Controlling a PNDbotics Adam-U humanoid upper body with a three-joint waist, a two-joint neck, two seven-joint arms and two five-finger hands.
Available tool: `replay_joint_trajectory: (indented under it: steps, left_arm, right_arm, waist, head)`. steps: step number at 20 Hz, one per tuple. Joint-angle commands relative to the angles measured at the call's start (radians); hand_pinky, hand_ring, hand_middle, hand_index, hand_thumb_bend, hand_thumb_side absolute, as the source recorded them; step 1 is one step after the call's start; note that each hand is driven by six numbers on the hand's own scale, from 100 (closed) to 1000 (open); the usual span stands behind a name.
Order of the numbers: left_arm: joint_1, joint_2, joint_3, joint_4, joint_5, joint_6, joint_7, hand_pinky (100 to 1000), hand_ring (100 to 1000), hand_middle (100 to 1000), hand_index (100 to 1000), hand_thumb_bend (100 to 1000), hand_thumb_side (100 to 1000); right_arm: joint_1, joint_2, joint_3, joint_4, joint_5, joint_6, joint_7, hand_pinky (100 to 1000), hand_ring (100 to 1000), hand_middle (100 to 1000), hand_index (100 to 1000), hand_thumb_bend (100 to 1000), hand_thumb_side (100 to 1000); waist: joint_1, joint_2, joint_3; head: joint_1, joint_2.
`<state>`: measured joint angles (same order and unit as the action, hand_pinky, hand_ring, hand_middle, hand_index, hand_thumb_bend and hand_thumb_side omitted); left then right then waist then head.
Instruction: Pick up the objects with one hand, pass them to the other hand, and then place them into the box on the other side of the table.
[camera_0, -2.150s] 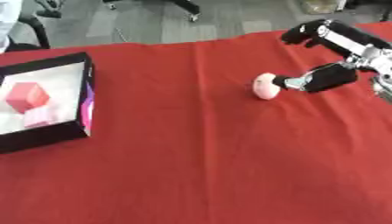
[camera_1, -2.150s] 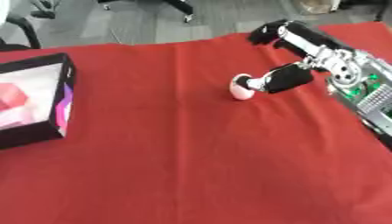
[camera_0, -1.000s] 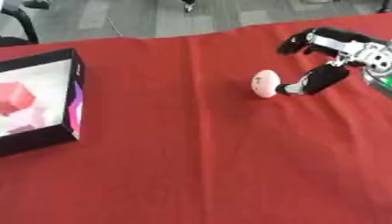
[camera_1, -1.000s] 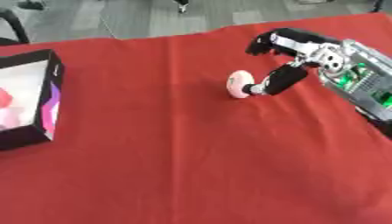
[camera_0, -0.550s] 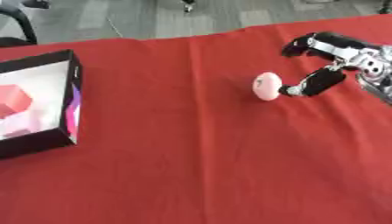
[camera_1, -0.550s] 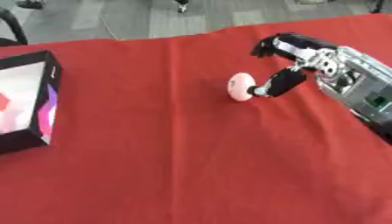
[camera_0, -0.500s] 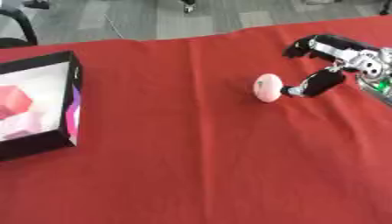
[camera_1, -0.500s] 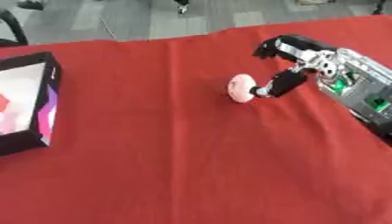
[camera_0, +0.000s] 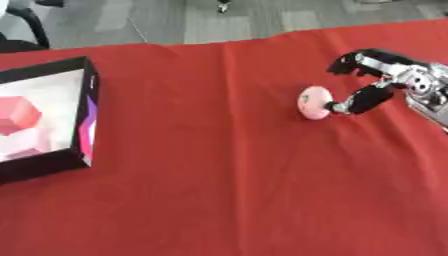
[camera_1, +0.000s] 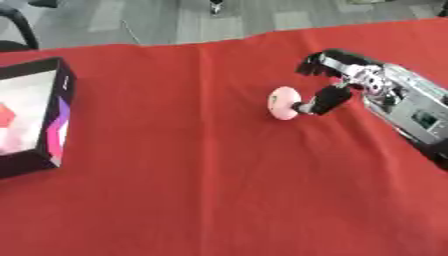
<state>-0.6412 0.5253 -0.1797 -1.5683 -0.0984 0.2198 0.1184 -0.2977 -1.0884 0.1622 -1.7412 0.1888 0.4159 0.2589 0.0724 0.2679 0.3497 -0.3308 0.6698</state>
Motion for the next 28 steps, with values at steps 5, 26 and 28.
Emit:
replay_joint_trajectory:
  steps: [5,26,28]
  left_arm:
    - [-0.016,0.014,0.008,-0.016,0.000,0.007,-0.003,807,767,646,779,100,669]
    - [-0.020,0.009,0.005,-0.009,-0.009,0.009,-0.010,809,770,648,776,100,682]
    - [-0.018,0.010,0.005,-0.009,-0.010,0.009,-0.010,810,770,647,775,100,682]
  right_arm:
    - [-0.003,-0.028,-0.019,0.014,-0.037,-0.015,0.023,847,854,751,807,437,100]
    - [0.014,-0.023,-0.031,0.032,-0.189,-0.012,0.070,803,791,553,625,130,100]
    - [0.017,-0.022,-0.033,0.032,-0.203,-0.017,0.045,791,773,516,592,111,100]
  waist:
    - [0.011,0.004,0.007]
    - [0.004,0.017,0.019]
    - [0.003,0.015,0.018]
  head:
    - [-0.003,-0.001]
    - [-0.012,0.001]
    - [-0.011,0.003]
